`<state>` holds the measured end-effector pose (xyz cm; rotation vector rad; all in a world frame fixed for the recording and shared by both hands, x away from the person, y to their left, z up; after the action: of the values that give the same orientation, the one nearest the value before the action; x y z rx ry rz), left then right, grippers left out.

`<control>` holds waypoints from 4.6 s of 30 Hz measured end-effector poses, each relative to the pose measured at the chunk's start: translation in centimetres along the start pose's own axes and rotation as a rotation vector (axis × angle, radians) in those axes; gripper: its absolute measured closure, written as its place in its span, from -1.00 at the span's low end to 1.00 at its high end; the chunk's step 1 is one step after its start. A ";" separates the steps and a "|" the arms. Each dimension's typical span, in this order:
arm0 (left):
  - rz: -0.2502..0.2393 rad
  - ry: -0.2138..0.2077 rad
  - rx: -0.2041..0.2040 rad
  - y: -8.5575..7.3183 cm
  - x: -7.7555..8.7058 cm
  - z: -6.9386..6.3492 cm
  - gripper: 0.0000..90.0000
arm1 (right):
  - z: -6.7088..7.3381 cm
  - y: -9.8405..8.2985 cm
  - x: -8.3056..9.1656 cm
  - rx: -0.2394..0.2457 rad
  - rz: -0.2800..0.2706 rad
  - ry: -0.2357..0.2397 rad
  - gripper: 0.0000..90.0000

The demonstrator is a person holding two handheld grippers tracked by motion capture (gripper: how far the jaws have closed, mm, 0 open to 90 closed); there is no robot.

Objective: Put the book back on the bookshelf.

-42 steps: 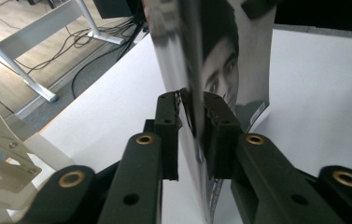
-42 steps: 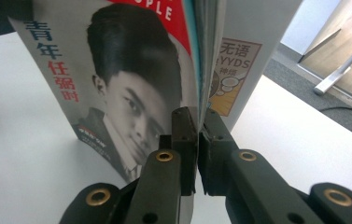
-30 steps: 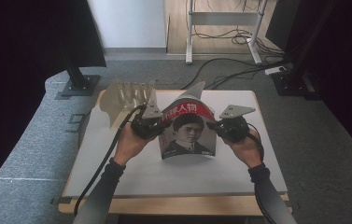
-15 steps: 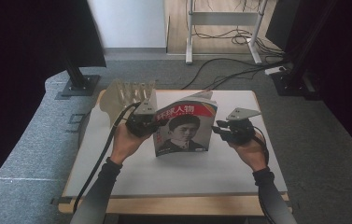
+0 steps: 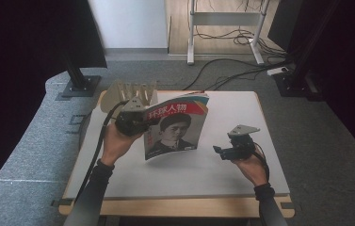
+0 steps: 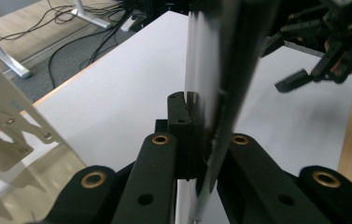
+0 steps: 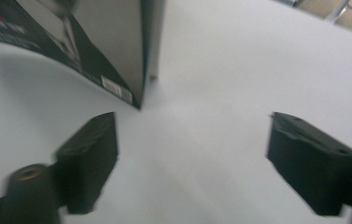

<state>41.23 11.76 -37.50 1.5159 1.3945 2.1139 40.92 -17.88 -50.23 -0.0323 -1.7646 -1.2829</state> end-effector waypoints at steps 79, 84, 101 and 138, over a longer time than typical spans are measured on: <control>-0.157 0.399 0.389 -5.6 7.4 16.0 0.93 | 0.7 -7.1 -4.5 -0.071 0.113 -0.020 -1.00; -0.137 0.328 0.402 -6.0 7.1 16.1 0.91 | 0.7 -7.1 -4.5 -0.069 0.112 -0.019 -1.00; 0.039 0.281 0.439 -7.8 8.4 16.6 0.94 | 0.7 -7.1 -4.5 -0.071 0.113 -0.019 -1.00; -0.074 0.353 0.412 -9.4 9.1 16.6 -0.69 | 0.7 -7.0 -4.5 -0.071 0.114 -0.019 -1.00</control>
<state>47.39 31.97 -38.27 1.2166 2.0812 2.2232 39.51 -18.45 -58.46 -0.1842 -1.7077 -1.2656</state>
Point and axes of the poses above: each handheld gripper's, and its own axes: x roughly backward along the jaws, y roughly out of its top, z roughly to its left, the point moved 7 cm from there along -x, roughly forward along the jaws, and after that the axes turned 5 degrees about z, right-handed, at the moved point
